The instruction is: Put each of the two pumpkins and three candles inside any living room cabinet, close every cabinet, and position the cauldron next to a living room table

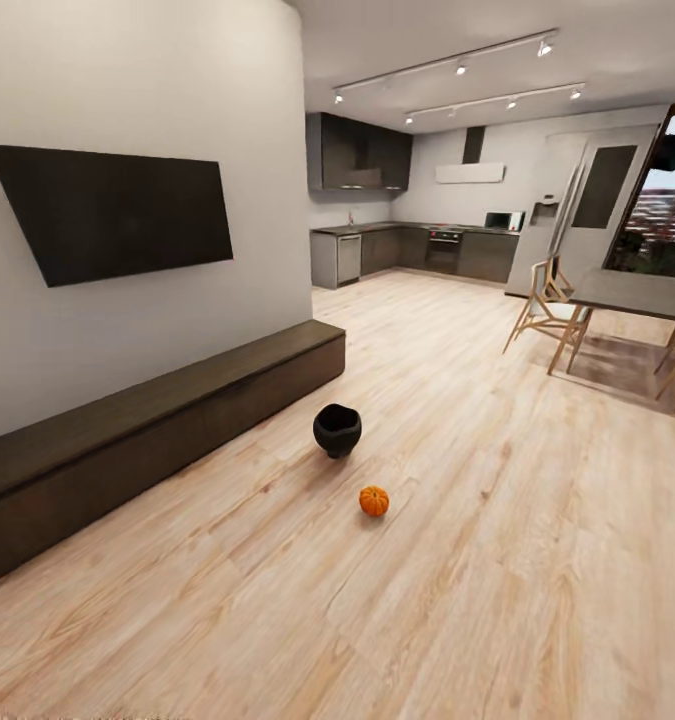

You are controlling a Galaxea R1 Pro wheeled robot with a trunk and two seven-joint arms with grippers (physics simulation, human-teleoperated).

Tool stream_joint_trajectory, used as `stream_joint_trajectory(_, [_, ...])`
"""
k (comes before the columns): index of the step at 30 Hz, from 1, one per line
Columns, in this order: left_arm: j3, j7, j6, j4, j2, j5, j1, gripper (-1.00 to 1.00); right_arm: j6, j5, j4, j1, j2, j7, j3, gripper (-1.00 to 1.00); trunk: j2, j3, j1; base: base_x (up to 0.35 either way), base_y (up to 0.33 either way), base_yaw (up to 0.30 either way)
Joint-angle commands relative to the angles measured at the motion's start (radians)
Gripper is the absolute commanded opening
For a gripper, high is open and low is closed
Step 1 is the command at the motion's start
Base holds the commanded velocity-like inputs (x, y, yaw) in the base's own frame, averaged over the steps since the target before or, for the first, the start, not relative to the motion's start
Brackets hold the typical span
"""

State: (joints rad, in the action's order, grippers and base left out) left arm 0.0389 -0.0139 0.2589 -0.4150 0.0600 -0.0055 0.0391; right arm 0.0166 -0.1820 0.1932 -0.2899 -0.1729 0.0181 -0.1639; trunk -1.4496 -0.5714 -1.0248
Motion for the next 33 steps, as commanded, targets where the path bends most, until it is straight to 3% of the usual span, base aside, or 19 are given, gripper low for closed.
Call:
stream_joint_trajectory(1, [0.001,-0.001,0.003,0.001,0.0,-0.001,0.001,1.0,0.002,-0.007,0.002,0.0,0.0,0.002,-0.002,1.0,0.0,-0.001,0.0,0.143,-0.138,0.279])
stream_joint_trajectory(23, [0.002,-0.001,0.002,0.001,-0.002,-0.001,0.001,1.0,0.001,-0.007,0.0,0.0,-0.001,0.002,-0.002,1.0,0.0,-0.013,0.0,0.041,-0.02,0.279])
stream_joint_trajectory(33, [0.002,-0.001,0.002,0.002,-0.002,-0.001,0.001,1.0,0.0,-0.005,0.0,0.0,-0.001,0.003,-0.002,1.0,0.0,-0.019,0.0,0.239,0.0,0.279])
